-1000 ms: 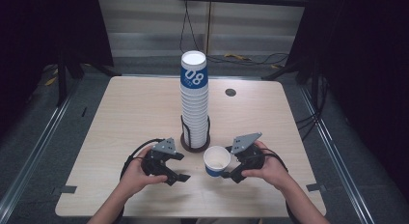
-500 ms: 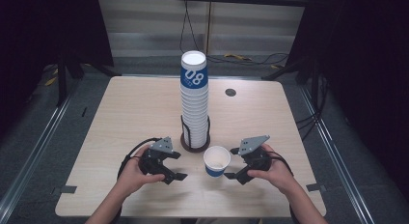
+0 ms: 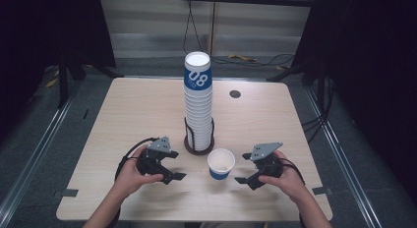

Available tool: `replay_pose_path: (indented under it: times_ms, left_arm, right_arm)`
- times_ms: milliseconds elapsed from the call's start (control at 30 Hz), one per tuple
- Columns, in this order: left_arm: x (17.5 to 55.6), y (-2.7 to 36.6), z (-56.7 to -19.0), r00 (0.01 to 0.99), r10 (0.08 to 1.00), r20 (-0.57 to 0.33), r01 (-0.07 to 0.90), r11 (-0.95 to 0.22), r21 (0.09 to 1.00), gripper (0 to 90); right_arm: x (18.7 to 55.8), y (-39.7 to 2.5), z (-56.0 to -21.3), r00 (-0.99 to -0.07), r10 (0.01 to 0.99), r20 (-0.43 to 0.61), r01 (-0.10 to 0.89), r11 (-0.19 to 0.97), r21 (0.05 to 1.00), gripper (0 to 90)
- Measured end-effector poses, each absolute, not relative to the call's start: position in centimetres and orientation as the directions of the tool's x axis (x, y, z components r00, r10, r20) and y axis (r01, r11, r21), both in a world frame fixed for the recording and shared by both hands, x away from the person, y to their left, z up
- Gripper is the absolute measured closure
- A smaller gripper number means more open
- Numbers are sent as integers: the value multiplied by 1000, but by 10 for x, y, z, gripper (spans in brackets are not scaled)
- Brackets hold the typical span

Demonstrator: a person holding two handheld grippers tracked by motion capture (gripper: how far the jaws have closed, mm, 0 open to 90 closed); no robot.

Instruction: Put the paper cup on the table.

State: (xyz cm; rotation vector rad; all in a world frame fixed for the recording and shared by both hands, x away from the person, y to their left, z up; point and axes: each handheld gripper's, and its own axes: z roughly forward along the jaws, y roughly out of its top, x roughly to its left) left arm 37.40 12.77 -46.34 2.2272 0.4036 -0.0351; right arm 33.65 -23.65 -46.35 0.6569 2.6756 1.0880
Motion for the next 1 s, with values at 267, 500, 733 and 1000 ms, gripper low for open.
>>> replay_pose_path:
  times_ms: [267, 500, 733, 1000]
  left_arm:
    - [379, 136, -468, 941, 303, -153, 311, -592, 744, 161]
    - [384, 145, -471, 936, 324, -140, 318, -602, 732, 161]
    - [386, 151, -474, 938, 322, -126, 309, -615, 725, 161]
    - [390, 160, -481, 938, 320, -135, 314, -612, 726, 161]
  right_arm:
    - [335, -246, -467, -874, 487, 8, 350, 617, 705, 121]
    - [334, -253, -468, -866, 500, -1, 355, 617, 702, 121]
    - [333, -259, -469, -858, 514, -3, 362, 608, 707, 121]
    - [334, -269, -473, -839, 544, 0, 384, 593, 708, 121]
